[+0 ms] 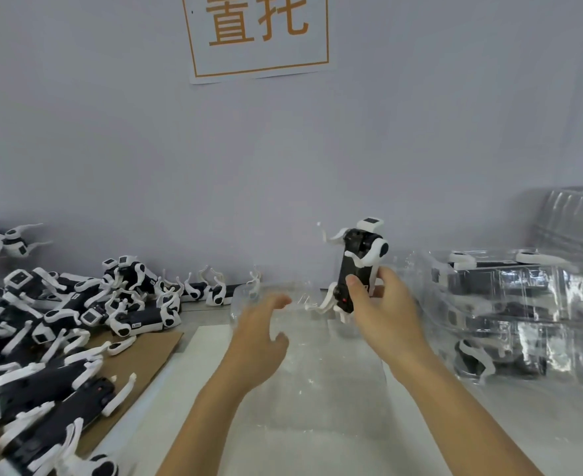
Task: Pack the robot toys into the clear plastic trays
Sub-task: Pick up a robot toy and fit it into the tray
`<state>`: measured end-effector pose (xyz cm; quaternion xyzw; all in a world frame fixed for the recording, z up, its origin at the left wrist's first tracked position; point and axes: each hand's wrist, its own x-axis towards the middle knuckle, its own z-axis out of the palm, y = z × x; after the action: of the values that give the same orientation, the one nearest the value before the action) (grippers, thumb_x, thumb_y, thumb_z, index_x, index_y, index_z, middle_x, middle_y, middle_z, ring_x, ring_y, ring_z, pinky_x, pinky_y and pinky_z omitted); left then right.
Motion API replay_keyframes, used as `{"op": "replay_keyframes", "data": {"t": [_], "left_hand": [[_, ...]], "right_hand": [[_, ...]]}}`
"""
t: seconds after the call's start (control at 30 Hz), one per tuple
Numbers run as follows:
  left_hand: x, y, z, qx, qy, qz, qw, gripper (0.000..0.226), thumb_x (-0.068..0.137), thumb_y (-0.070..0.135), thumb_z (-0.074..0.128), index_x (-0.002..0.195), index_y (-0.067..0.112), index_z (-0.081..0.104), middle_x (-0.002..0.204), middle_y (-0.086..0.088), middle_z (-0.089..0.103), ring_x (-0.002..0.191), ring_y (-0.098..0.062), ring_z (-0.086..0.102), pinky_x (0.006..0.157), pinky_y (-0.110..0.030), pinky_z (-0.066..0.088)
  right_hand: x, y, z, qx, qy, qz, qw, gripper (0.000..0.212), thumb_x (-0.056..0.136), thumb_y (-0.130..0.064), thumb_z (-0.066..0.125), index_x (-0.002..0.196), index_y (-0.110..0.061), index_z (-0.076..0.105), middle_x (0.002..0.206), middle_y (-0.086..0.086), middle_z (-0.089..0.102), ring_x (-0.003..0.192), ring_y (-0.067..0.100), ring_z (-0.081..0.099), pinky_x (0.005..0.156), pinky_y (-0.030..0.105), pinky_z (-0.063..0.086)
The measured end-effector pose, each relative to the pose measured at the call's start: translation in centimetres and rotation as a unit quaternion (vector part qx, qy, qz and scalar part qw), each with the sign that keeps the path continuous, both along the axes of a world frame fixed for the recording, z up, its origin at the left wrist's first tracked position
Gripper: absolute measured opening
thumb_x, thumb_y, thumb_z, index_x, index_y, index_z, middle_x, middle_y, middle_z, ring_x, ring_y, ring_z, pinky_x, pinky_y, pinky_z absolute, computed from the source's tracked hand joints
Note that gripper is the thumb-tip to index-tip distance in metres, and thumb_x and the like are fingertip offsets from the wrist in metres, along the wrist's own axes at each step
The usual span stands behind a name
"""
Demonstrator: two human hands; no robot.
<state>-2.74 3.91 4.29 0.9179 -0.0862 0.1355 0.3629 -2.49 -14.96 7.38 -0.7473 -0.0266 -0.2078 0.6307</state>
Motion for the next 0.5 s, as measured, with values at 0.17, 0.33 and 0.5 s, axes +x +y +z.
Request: {"op": "replay_keyframes", "data": {"t": [0.17,0.33,0.5], "left_hand": [[0.0,1.3,-0.1,0.015,0.175,-0.037,0.984,0.061,0.092,0.006,0.045,0.135,0.05,0.042,0.146,0.015,0.036,0.109,0.005,0.049,0.072,-0.008,0.044],[0.0,1.7,0.7,0.146,0.206,0.05,0.966,0.032,0.094,0.018,0.049,0.12,0.036,0.056,0.124,0.001,0.052,0.107,-0.017,0.054,0.085,-0.024,0.046],[-0.8,1.4,1.5,0.23,0.203,0.144,0.941,0.025,0.088,0.022,0.053,0.113,0.021,0.052,0.102,0.003,0.056,0.09,-0.019,0.065,0.084,-0.03,0.054]], "right_hand": [[-0.1,-0.5,0.3,-0.004,0.008,0.037,0.999,0.007,0.096,-0.033,0.06,0.092,-0.027,0.064,0.082,-0.008,0.071,0.069,0.001,0.065,0.062,0.024,0.045],[-0.2,-1.0,0.7,0.002,0.022,0.066,0.998,0.009,0.095,-0.035,0.061,0.092,-0.029,0.068,0.074,-0.012,0.072,0.063,-0.001,0.064,0.063,0.026,0.045],[0.1,-1.5,0.7,-0.001,0.025,0.065,0.998,0.011,0.094,-0.036,0.062,0.088,-0.03,0.069,0.064,-0.015,0.068,0.054,-0.003,0.06,0.061,0.026,0.044]]}}
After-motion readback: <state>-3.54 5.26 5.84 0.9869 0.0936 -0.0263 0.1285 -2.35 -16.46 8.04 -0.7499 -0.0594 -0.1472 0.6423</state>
